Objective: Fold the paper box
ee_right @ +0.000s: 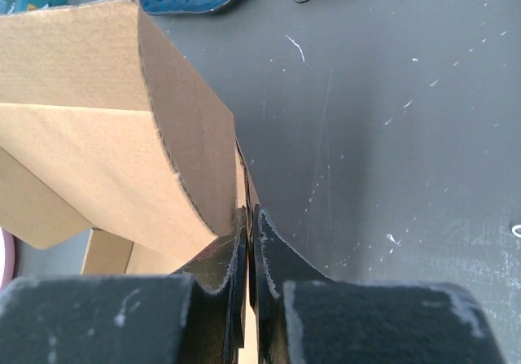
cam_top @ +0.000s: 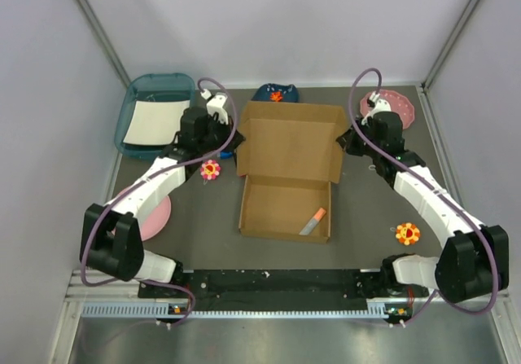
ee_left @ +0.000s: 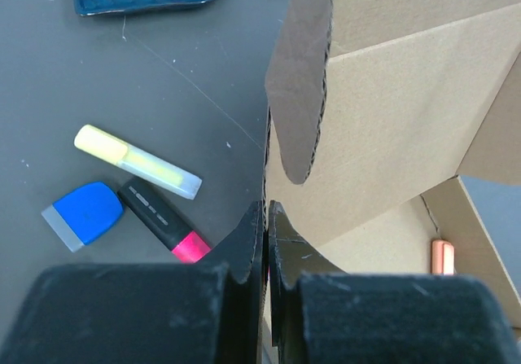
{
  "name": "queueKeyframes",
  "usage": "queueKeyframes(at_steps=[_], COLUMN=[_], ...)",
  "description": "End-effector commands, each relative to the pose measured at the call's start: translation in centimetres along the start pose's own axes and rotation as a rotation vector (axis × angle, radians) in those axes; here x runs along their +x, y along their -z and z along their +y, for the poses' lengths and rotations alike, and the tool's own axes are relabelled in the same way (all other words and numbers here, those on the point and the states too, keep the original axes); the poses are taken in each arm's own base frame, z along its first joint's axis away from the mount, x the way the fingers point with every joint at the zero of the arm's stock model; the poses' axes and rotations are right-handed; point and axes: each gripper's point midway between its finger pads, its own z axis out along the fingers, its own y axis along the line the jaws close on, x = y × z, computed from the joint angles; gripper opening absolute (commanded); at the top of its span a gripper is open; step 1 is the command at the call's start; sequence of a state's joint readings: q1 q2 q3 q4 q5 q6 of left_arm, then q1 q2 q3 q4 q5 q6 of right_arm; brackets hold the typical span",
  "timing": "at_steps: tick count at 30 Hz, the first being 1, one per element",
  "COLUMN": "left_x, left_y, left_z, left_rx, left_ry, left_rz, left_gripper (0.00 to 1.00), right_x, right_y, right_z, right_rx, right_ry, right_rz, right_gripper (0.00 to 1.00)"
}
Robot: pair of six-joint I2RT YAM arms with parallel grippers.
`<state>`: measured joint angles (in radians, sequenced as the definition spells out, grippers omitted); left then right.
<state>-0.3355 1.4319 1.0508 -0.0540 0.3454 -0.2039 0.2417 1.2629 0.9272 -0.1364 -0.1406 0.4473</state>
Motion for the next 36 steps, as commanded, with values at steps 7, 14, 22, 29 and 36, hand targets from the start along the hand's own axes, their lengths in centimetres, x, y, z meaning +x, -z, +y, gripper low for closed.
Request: queueKeyframes(at_steps=[7,14,22,29,36], left_x=[-1.3,-0.2,1.4,2.9,3.7], left_y=[2.0,3.0,4.1,4.4,4.2], left_z=[-2.0,-3.4,-3.2,-3.2,-4.1], left_rx=[-0.058,-0.11,-0.186,-0.198,-0.178], left_ry=[0.158,0.24,0.32,0.388,0.397], left_rz=[-0.295,-0.409,-0.459,-0.486,-0.478], left_gripper=[0.0,0.0,0.0,0.0,0.0], right_x=[0.2,1.8,3.1,4.1,6.9], right_y=[2.7,3.1,3.6,4.0,3.7], right_z=[0.5,-0.1,-0.5,0.2,2.5], right_rx=[0.034,0.056,0.117,0.125,0.108], right_ry=[-0.094,-0.197,-0.319,-0.429,-0.398], right_rz=[-0.145,-0.152,-0.151,-0.15,-0.099], right_gripper=[0.0,0.0,0.0,0.0,0.0])
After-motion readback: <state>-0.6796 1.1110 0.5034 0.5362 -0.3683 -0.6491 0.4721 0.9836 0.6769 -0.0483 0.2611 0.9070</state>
